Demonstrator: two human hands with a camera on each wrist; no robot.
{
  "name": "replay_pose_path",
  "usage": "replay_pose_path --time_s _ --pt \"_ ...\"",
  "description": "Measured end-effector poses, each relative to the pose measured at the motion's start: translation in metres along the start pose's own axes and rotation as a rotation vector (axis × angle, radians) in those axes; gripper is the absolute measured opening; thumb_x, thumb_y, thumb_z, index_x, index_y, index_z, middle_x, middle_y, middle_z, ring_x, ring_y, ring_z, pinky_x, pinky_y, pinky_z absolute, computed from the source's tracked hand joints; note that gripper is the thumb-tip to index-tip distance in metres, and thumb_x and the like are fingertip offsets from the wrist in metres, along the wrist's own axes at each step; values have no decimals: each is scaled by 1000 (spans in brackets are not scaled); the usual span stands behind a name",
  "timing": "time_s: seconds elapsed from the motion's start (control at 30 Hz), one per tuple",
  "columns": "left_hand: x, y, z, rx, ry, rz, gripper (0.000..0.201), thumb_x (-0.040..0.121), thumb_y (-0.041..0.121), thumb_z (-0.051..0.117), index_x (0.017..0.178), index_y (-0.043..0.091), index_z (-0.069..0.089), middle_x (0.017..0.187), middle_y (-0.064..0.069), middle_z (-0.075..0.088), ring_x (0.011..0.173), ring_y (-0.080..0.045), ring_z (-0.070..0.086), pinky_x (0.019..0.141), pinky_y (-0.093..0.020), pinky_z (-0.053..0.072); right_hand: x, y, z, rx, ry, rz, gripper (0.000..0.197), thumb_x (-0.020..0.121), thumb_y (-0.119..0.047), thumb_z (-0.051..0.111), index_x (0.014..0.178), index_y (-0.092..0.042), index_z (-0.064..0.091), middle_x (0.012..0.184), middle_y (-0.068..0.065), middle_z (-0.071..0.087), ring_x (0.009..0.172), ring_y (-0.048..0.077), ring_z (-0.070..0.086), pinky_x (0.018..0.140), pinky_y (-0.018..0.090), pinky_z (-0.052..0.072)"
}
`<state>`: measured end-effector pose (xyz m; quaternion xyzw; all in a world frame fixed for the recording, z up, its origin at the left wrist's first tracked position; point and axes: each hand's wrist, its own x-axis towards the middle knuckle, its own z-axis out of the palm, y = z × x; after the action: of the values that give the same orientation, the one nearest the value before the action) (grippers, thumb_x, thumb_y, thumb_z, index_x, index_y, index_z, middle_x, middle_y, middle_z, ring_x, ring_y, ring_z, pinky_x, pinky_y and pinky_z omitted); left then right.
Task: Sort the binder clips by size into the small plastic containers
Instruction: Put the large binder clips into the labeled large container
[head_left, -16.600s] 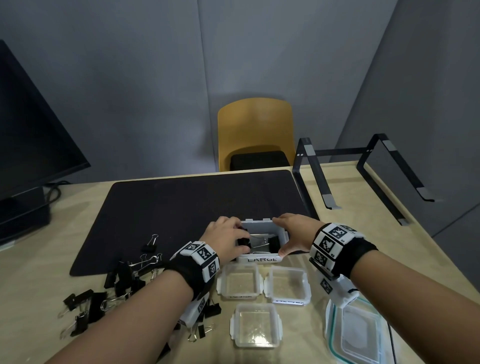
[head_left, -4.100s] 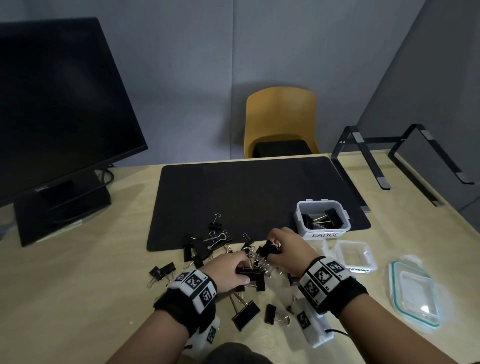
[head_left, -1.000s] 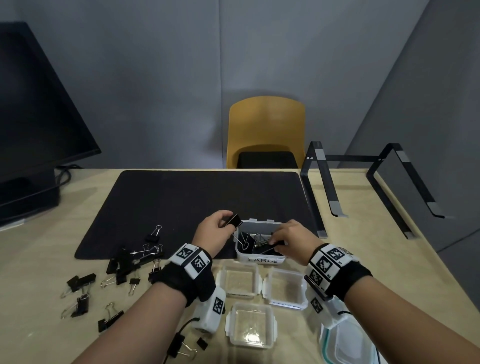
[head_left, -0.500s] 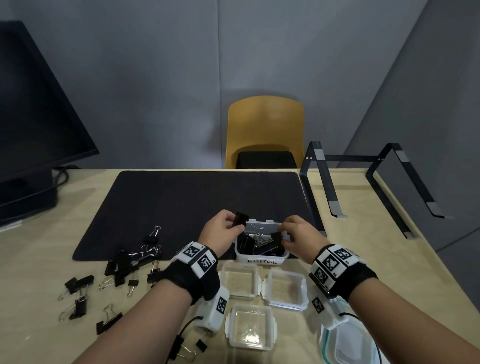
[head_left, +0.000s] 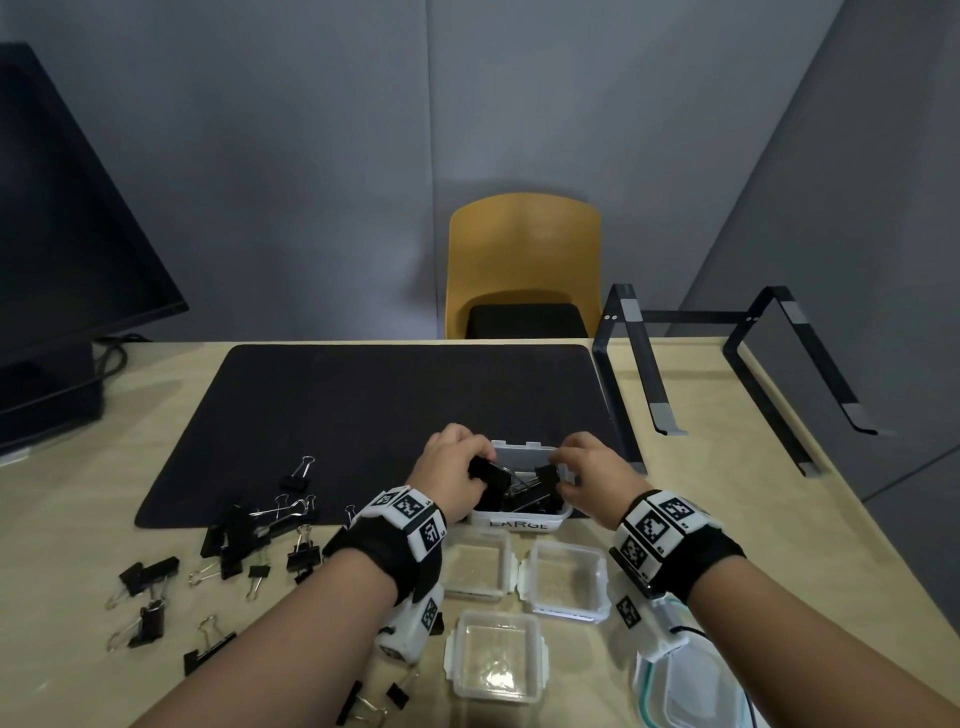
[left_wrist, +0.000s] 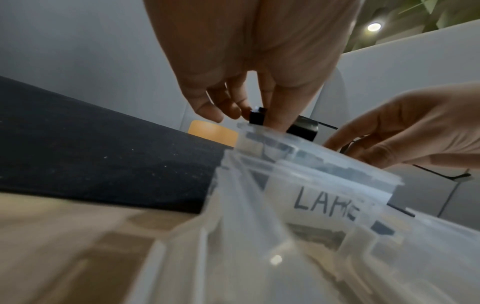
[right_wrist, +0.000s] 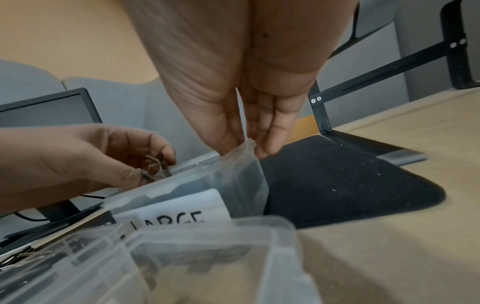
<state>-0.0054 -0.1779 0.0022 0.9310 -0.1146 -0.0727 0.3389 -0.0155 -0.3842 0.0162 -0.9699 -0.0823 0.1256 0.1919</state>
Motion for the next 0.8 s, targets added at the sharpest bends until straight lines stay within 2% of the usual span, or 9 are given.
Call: replay_pose_path --time_s 0.1,0.2,0.3,0.4,0.53,0.63,0.8 --pt "-4 -1 -3 0 -48 -8 25 78 13 61 99 26 61 106 10 42 108 -14 38 94 -26 36 0 0 0 3 8 2 38 89 -18 58 126 -14 55 131 0 41 103 17 56 92 25 47" --pt "-9 4 -2 28 -34 -30 25 77 31 66 101 29 58 107 11 41 109 -12 38 96 -28 37 1 0 1 -2 11 6 37 89 -18 58 126 -14 55 130 0 41 105 17 55 92 23 46" --pt "-11 12 1 121 11 -18 35 78 45 67 107 28 57 108 11 43 108 -10 39 96 -28 40 1 -1 1 -11 6 6 37 89 -18 57 126 -15 55 130 0 41 107 18 54 92 22 44" --pt "-12 15 1 168 37 1 45 81 44 66 119 25 54 119 10 49 116 -11 40 99 -27 39 0 -1 0 -19 3 5 37 89 -17 57 126 -15 55 131 0 41 108 18 54 93 23 44" --pt "-14 9 -2 196 1 7 61 82 46 65 135 24 45 131 11 50 125 -10 39 105 -27 35 -3 -2 -1 2 2 4 37 90 -18 55 127 -17 54 130 0 41 105 18 55 92 25 46" --pt "-14 8 -2 230 -13 21 66 81 46 65 139 23 42 134 10 51 127 -11 38 107 -26 33 -5 -5 -1 37 17 10 35 91 -28 55 125 -19 55 128 -1 42 103 17 55 91 25 45" --pt "-14 11 -2 230 32 41 60 84 45 62 138 23 44 128 9 56 125 -11 41 105 -26 35 -8 -9 0 50 22 13 38 89 -41 56 121 -21 58 122 -2 42 96 13 53 85 23 44"
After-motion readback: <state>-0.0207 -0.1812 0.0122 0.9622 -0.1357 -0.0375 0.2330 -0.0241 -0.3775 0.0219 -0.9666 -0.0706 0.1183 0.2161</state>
